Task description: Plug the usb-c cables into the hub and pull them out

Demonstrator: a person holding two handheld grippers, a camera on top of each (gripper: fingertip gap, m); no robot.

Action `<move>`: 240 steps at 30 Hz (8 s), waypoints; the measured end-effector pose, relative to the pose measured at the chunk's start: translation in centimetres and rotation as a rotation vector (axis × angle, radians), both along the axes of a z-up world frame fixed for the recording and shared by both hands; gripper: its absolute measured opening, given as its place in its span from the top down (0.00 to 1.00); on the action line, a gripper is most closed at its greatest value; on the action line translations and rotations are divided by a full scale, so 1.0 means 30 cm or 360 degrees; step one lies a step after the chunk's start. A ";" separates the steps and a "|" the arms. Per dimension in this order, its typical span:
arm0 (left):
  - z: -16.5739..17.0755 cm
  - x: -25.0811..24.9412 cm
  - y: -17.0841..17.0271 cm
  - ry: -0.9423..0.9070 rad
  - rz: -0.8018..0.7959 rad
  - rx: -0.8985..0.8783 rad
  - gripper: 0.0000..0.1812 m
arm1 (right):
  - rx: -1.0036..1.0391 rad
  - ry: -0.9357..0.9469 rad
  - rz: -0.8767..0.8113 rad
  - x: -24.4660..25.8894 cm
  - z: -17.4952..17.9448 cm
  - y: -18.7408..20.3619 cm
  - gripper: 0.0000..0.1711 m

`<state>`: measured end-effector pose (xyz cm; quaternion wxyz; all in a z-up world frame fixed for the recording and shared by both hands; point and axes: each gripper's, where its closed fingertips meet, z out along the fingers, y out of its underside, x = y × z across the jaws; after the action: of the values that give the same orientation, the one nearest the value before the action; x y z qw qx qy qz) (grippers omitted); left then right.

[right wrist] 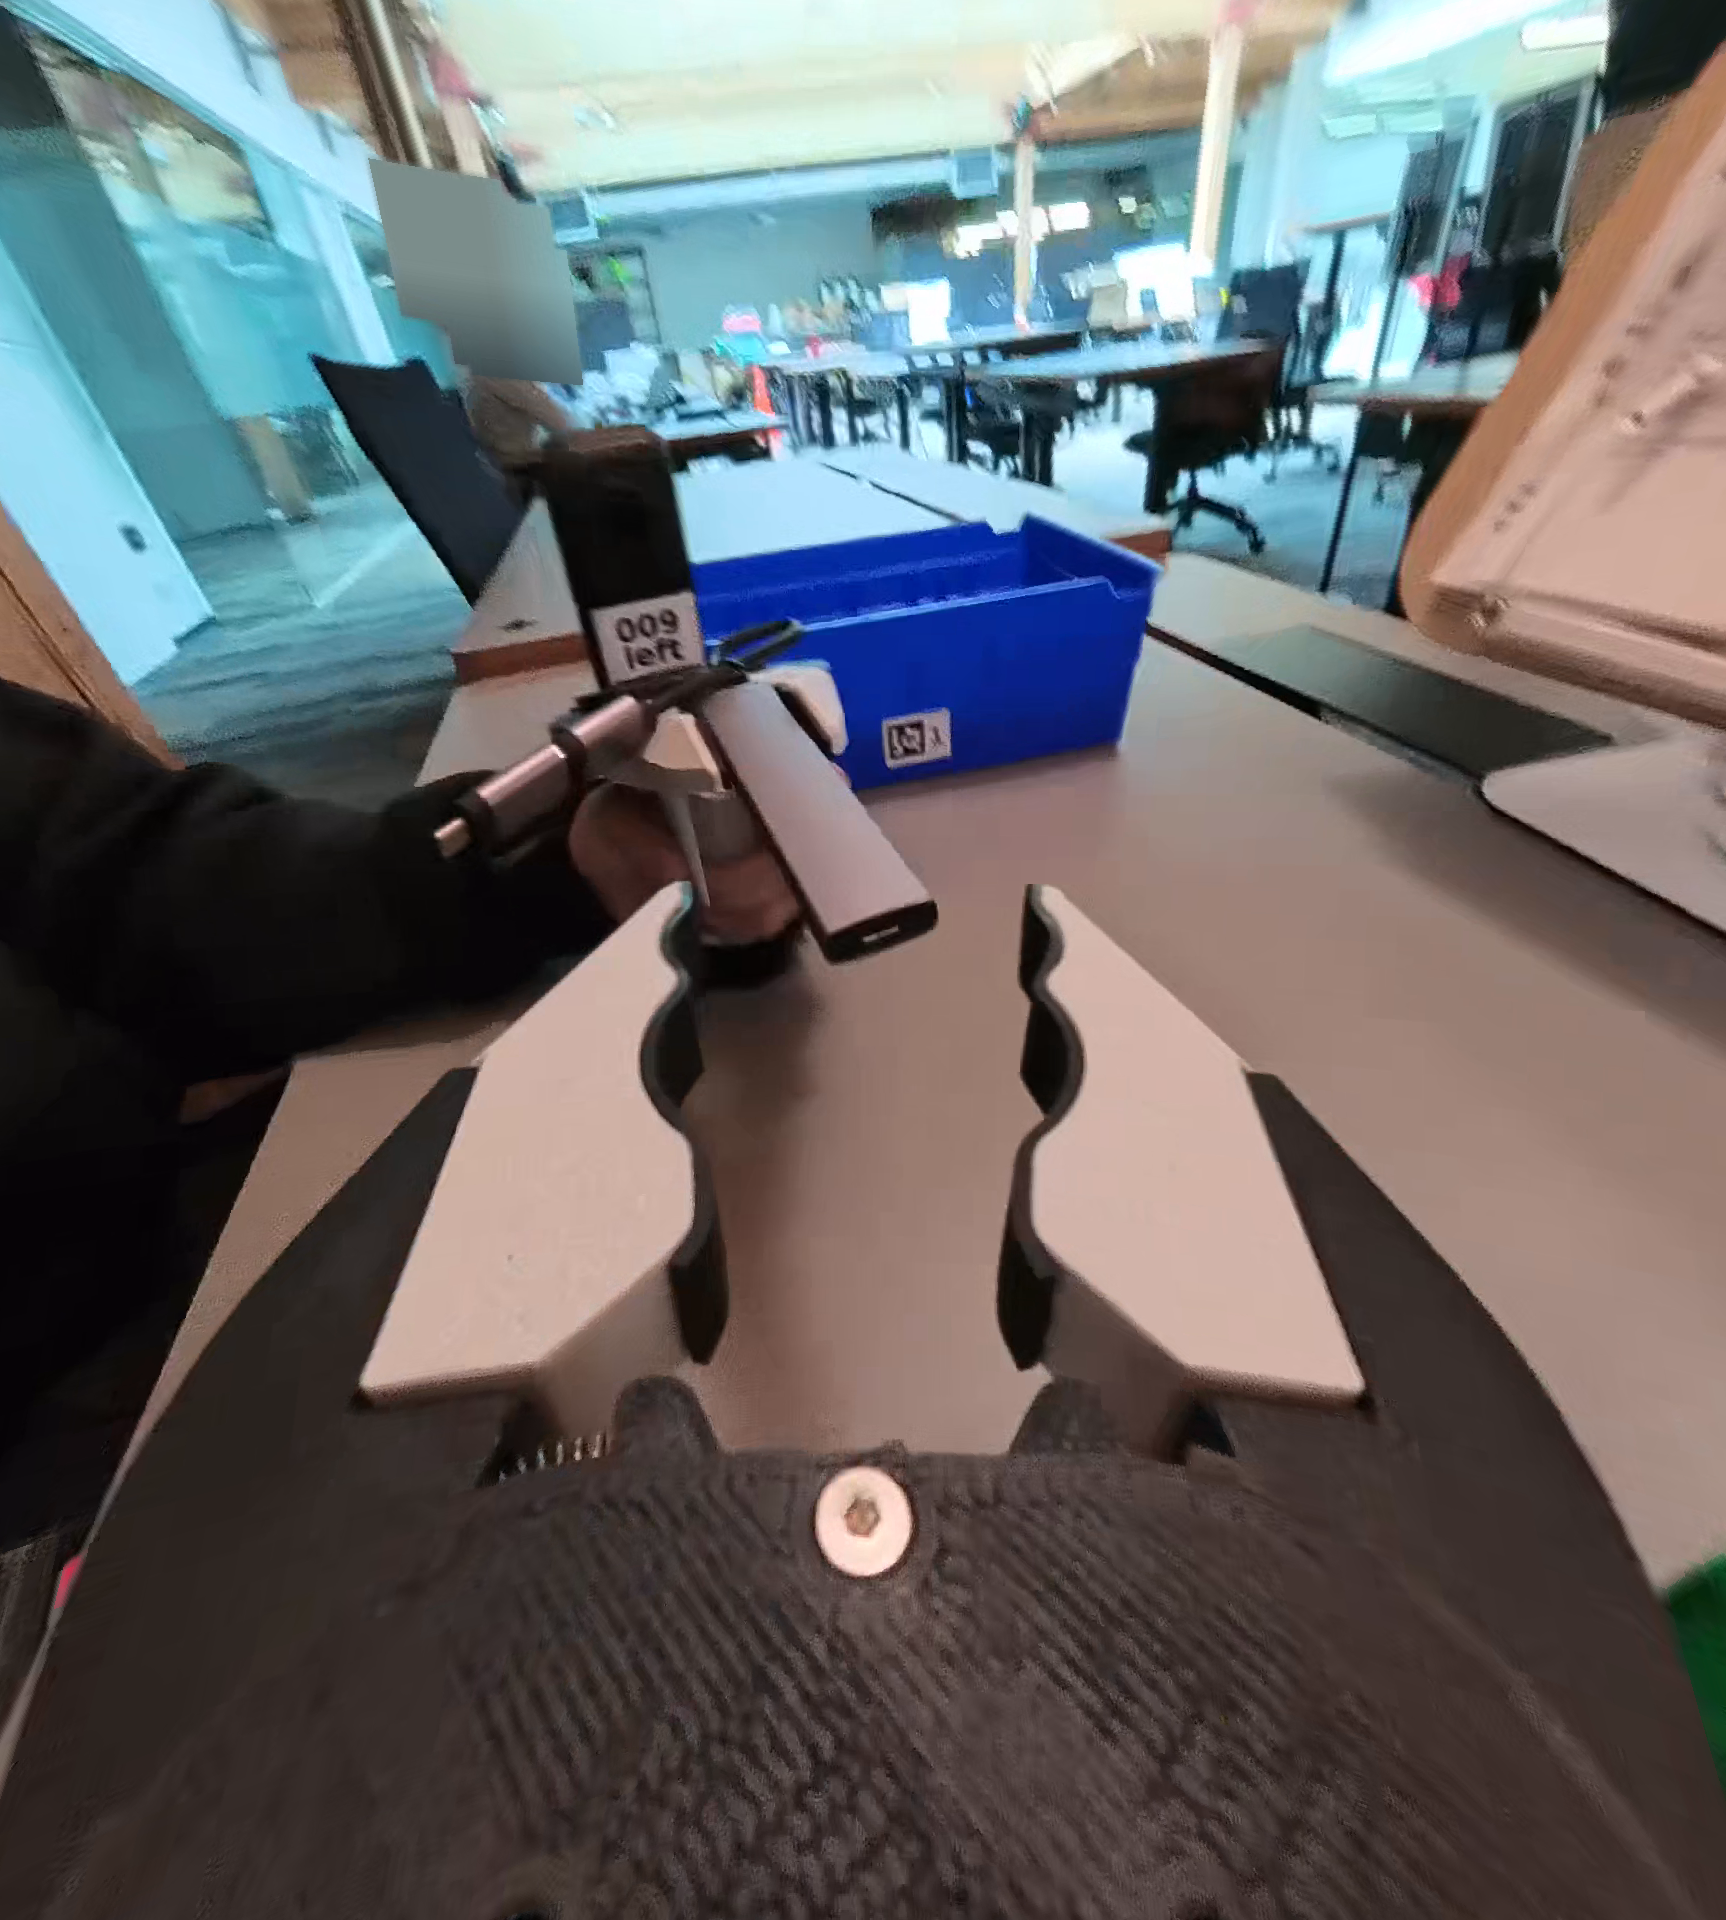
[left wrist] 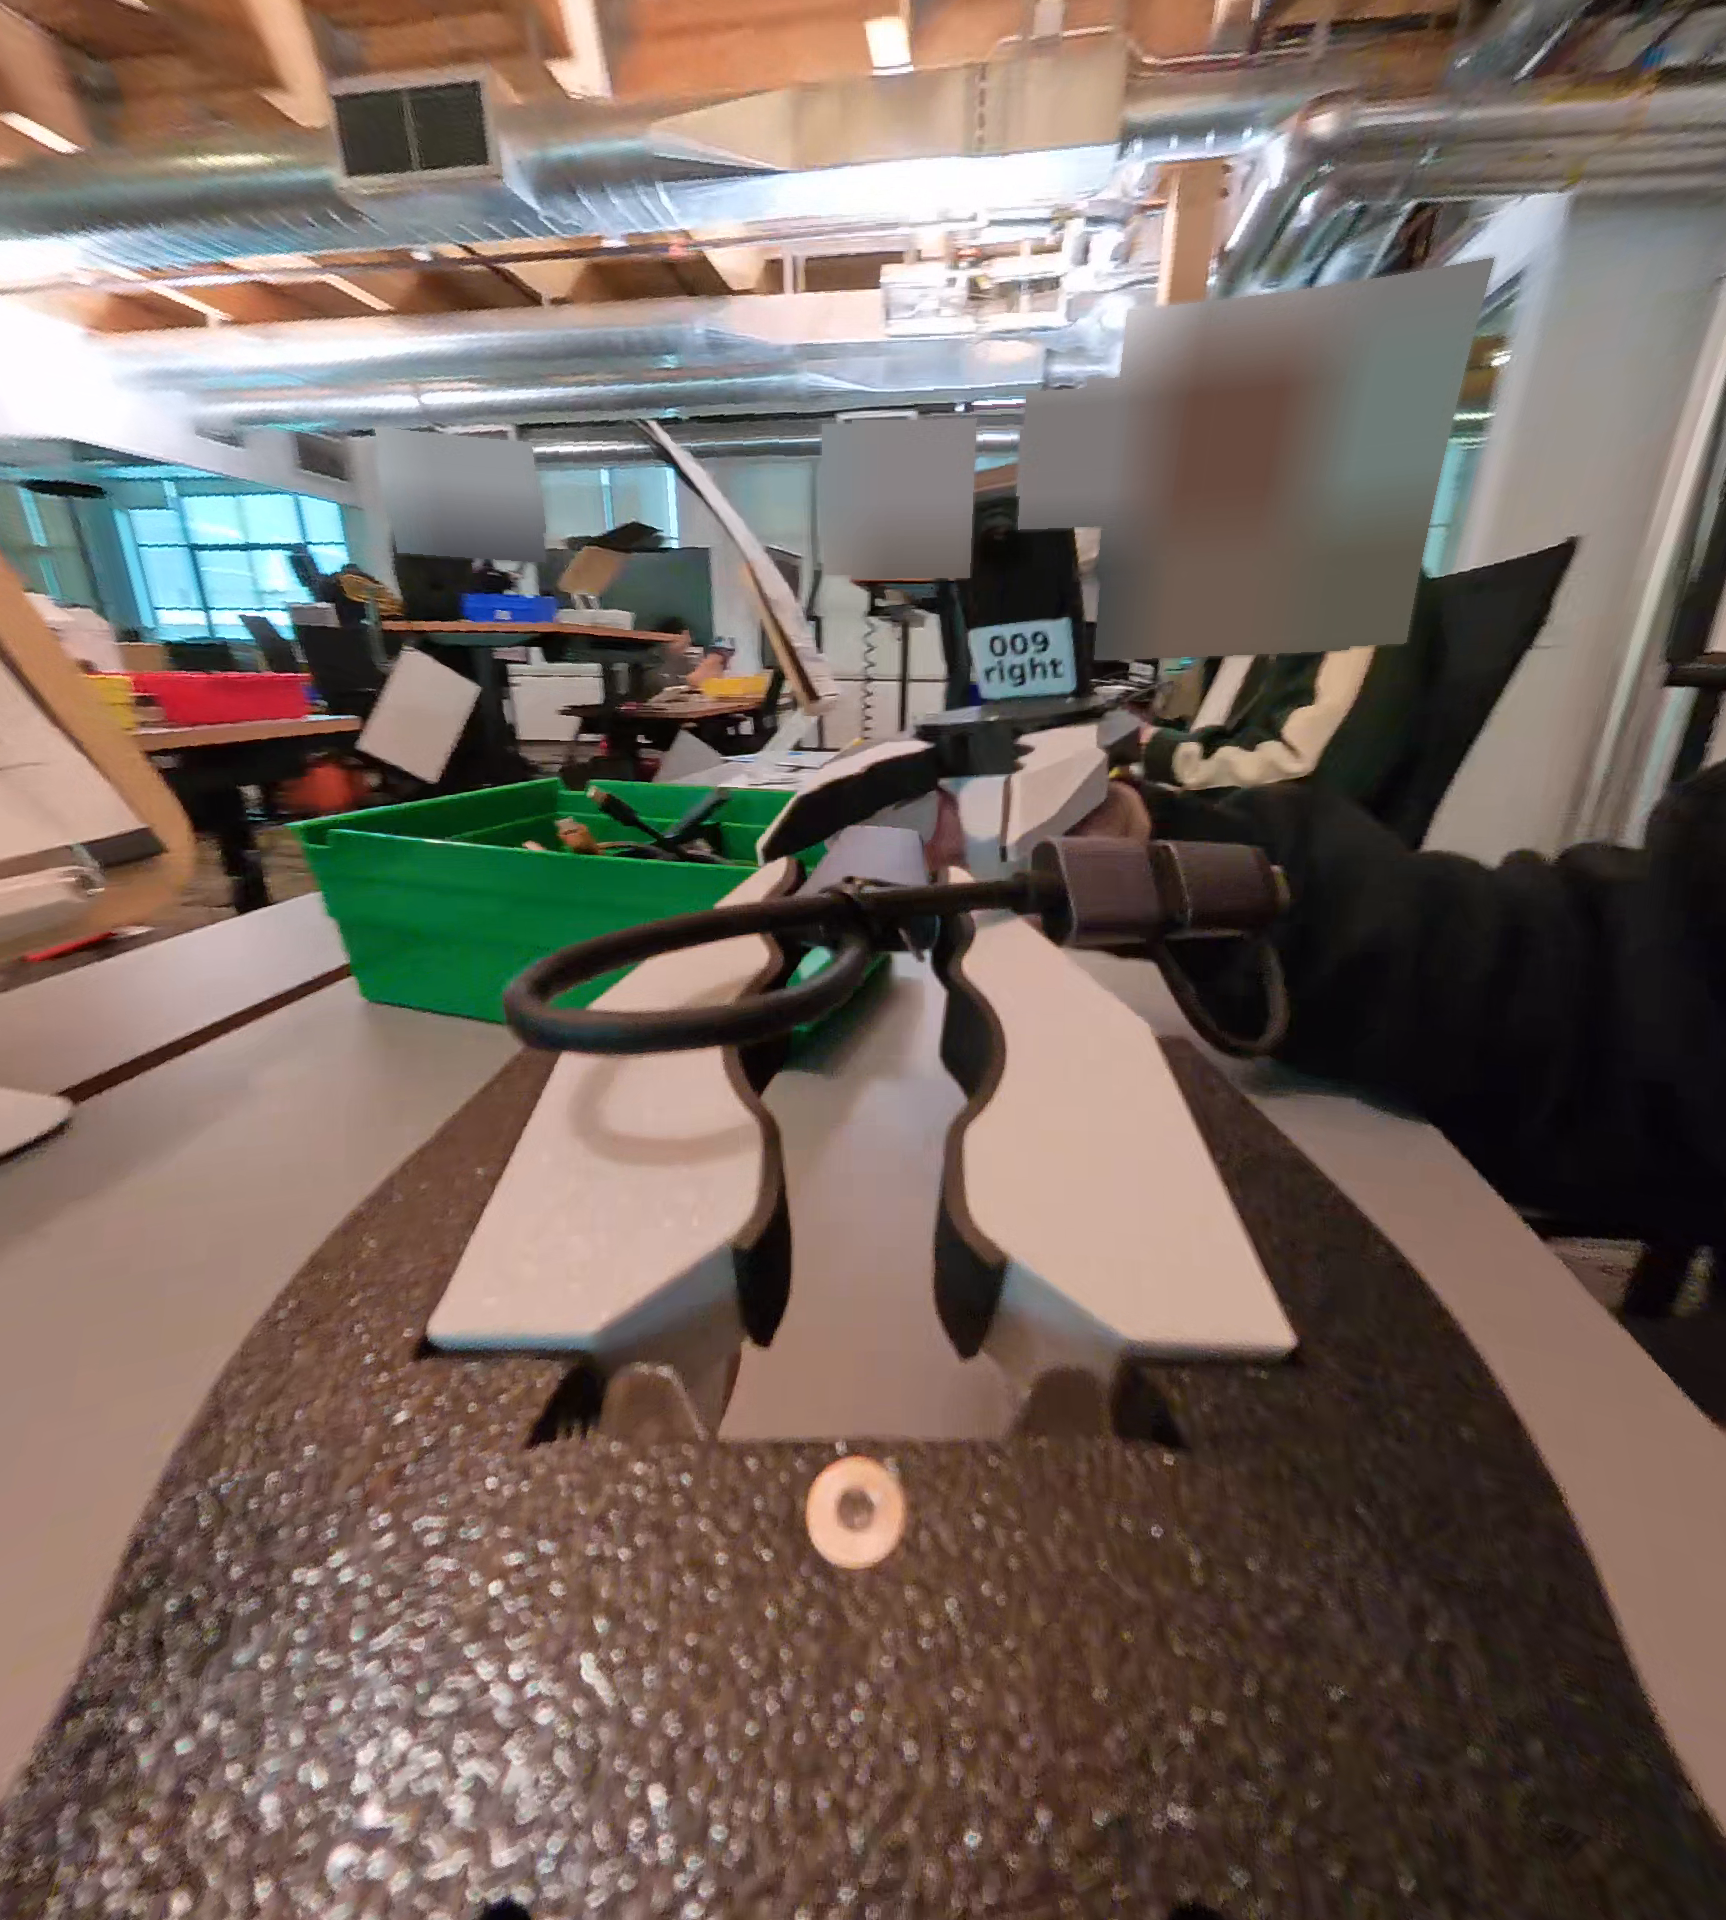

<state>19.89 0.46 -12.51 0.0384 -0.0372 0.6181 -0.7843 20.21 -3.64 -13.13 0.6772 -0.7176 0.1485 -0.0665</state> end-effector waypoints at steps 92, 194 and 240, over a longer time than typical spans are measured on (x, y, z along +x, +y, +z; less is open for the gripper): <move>-0.243 0.281 -0.188 0.0016 0.1181 0.1039 0.97 | -0.0457 -0.0150 -0.1902 0.026 0.131 -0.681 0.37; -0.080 0.369 0.815 -0.0646 0.0897 0.2052 0.70 | -0.1030 -0.0691 -0.1172 0.263 -0.039 -0.129 0.64; 0.383 -0.078 0.241 -0.2409 0.1291 0.1232 0.96 | 0.1151 0.0493 0.0301 -0.012 0.207 0.268 0.57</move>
<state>17.54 7.67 -1.02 0.7097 0.2854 0.5862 -0.2669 19.86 4.41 -6.93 0.8587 -0.4453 0.1959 0.1615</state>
